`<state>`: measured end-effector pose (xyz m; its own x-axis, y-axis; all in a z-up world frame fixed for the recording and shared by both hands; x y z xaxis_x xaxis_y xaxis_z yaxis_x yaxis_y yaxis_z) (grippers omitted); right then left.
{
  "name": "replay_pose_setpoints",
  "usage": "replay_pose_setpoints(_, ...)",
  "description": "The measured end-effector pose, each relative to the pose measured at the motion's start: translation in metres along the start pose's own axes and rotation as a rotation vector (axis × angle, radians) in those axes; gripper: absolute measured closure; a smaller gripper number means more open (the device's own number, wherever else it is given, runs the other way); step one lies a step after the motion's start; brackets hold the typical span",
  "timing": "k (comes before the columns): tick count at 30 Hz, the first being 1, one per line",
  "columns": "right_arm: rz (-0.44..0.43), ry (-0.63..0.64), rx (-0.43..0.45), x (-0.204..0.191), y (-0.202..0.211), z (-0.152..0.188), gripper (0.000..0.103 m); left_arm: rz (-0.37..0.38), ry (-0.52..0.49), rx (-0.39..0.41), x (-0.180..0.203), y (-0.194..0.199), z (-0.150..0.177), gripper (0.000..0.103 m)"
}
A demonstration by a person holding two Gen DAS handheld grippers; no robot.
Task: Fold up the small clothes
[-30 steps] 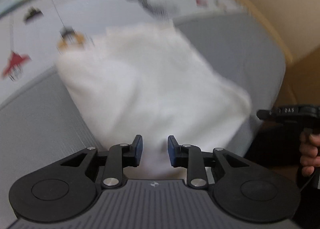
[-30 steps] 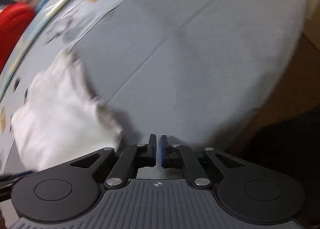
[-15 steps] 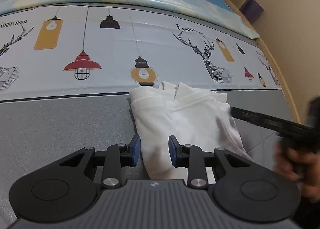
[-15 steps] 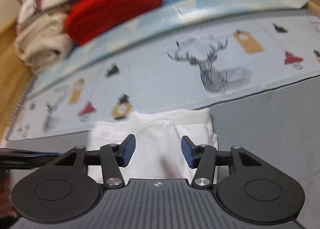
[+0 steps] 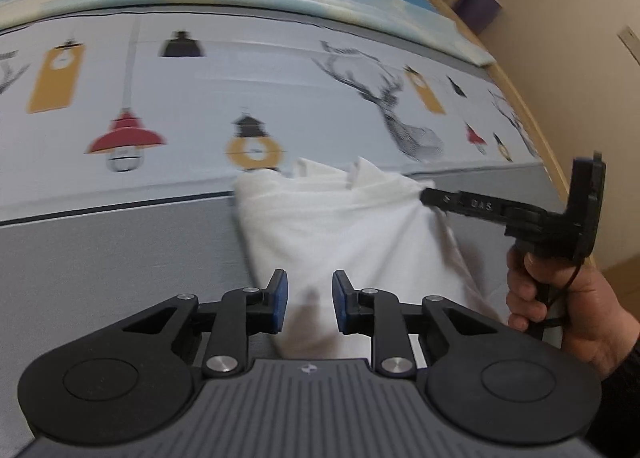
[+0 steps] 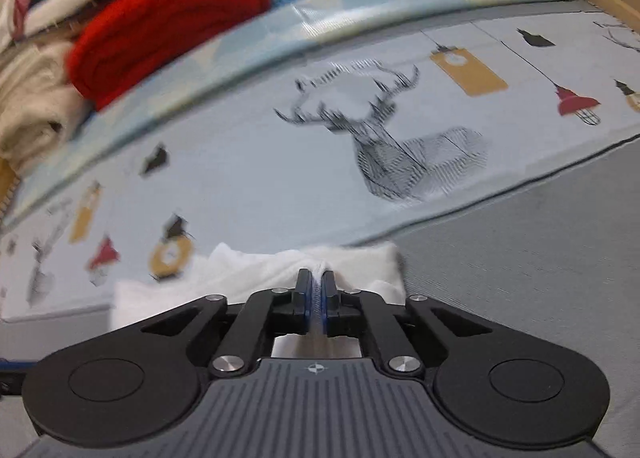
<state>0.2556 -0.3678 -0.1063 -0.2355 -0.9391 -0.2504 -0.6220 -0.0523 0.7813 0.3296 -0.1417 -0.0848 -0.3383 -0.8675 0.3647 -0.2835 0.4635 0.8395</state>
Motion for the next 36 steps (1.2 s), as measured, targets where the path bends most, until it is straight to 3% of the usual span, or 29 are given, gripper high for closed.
replay_pose_setpoints(1, 0.026, 0.014, 0.003, 0.004, 0.002, 0.0, 0.075, 0.008, -0.019, -0.006, 0.006, -0.004, 0.001, 0.077)
replay_pose_setpoints(4, 0.056, 0.036, 0.077, 0.011, 0.031, -0.003, 0.072, 0.017, -0.068, -0.045, 0.019, -0.021, 0.007, 0.08)
replay_pose_setpoints(6, -0.031, 0.079, 0.091, 0.006, 0.053, 0.0, 0.072, -0.015, -0.092, -0.087, 0.018, -0.035, 0.014, 0.08)
replay_pose_setpoints(8, -0.158, 0.178, 0.011, -0.004, 0.066, 0.018, 0.073, -0.09, -0.097, -0.134, 0.009, -0.051, 0.023, 0.08)
replay_pose_setpoints(10, -0.206, 0.282, -0.146, -0.006, 0.062, 0.048, 0.073, -0.124, -0.071, -0.149, 0.001, -0.057, 0.026, 0.074)
replay_pose_setpoints(11, -0.151, 0.342, -0.22, 0.001, 0.054, 0.066, 0.073, -0.114, -0.04, -0.143, 0.0, -0.055, 0.025, 0.073)
replay_pose_setpoints(12, -0.058, 0.399, -0.257, 0.013, 0.047, 0.08, 0.065, -0.113, -0.016, -0.133, -0.001, -0.052, 0.024, 0.072)
replay_pose_setpoints(13, -0.026, 0.398, -0.248, 0.024, 0.045, 0.085, 0.046, -0.12, 0.001, -0.116, -0.002, -0.048, 0.022, 0.07)
replay_pose_setpoints(15, -0.046, 0.206, -0.243, 0.047, 0.048, 0.078, 0.048, -0.134, 0.032, -0.075, -0.005, -0.042, 0.019, 0.066)
replay_pose_setpoints(16, -0.059, 0.145, -0.229, 0.053, 0.052, 0.074, 0.048, -0.131, 0.056, -0.062, -0.006, -0.041, 0.02, 0.057)
replay_pose_setpoints(19, -0.01, 0.122, -0.124, 0.064, 0.064, 0.061, 0.046, -0.116, 0.118, -0.057, -0.011, -0.043, 0.02, 0.028)
replay_pose_setpoints(21, -0.061, 0.064, -0.119, 0.066, 0.063, 0.058, 0.044, -0.096, 0.145, -0.073, -0.011, -0.049, 0.022, 0.023)
replay_pose_setpoints(24, -0.162, -0.027, -0.175, 0.061, 0.047, 0.063, 0.038, -0.054, 0.197, -0.12, -0.01, -0.065, 0.028, 0.023)
replay_pose_setpoints(27, -0.152, -0.009, -0.244, 0.054, 0.026, 0.075, 0.036, -0.045, 0.221, -0.138, -0.011, -0.076, 0.03, 0.025)
replay_pose_setpoints(29, -0.149, 0.015, -0.225, 0.047, 0.021, 0.071, 0.034, -0.059, 0.212, -0.137, -0.012, -0.08, 0.028, 0.033)
replay_pose_setpoints(30, -0.15, 0.016, -0.22, 0.043, 0.019, 0.067, 0.044, -0.063, 0.202, -0.132, -0.012, -0.08, 0.025, 0.044)
replay_pose_setpoints(31, -0.164, 0.015, -0.213, 0.039, 0.018, 0.064, 0.063, -0.062, 0.192, -0.125, -0.012, -0.079, 0.022, 0.055)
replay_pose_setpoints(33, -0.175, 0.025, -0.19, 0.03, 0.016, 0.057, 0.076, -0.061, 0.148, -0.086, -0.01, -0.073, 0.012, 0.066)
replay_pose_setpoints(36, -0.205, 0.01, -0.138, 0.018, 0.016, 0.04, 0.083, -0.122, 0.09, 0.028, -0.013, -0.05, -0.013, 0.068)
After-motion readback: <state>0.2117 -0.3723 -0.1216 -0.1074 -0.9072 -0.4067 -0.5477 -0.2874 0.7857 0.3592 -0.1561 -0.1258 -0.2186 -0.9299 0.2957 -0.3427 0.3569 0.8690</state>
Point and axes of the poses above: each gripper's, at about its wrist camera, not at the fingertips, and y roughly against the way its jaws point, x to its right, z to its underside, the point moved 7 cm from there along -y, roughly the way its jaws point, and after that the axes turned 1 degree about -y, right-handed, at the moved point
